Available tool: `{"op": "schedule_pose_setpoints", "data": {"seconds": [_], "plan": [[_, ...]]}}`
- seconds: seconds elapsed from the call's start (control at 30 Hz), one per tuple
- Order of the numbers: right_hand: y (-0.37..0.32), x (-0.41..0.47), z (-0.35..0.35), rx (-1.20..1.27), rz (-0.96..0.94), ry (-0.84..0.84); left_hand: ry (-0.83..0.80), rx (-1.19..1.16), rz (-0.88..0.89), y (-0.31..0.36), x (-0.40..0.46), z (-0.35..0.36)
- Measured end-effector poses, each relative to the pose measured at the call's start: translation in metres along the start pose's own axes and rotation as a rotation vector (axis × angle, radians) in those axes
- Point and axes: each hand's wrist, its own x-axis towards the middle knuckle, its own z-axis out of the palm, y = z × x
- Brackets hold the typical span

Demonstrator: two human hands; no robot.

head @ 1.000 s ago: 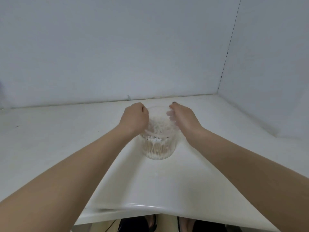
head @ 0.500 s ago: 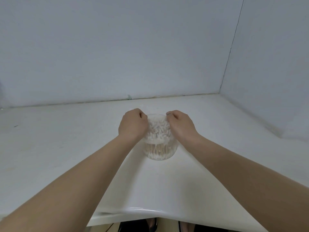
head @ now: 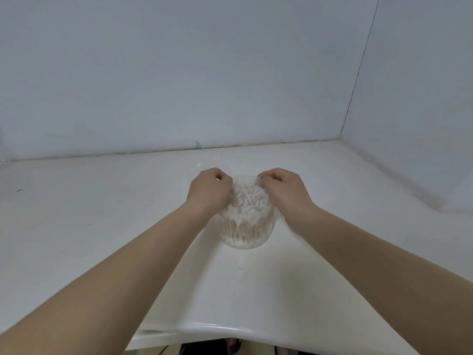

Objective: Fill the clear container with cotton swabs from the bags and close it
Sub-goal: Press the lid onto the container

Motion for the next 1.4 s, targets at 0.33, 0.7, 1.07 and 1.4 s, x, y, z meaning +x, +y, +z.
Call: {"op": "schedule_pose_setpoints", "data": {"seconds": [0.33, 0.7, 1.07, 1.4], "plan": [[0.004, -0.001, 0.007, -0.036, -0.040, 0.011, -0.008, -0.108, -0.038, -0.003, -0.001, 0.002], [0.009, -0.007, 0.006, 0.057, 0.017, -0.124, 0.073, 0.031, 0.139, -0.007, -0.007, 0.005], [0.008, -0.006, 0.009, -0.104, -0.041, -0.062, -0.176, 0.458, 0.380, -0.004, -0.028, 0.003], [0.014, -0.012, 0.012, -0.032, 0.004, -0.053, -0.184, 0.721, 0.467, -0.007, -0.035, 0.002]]}}
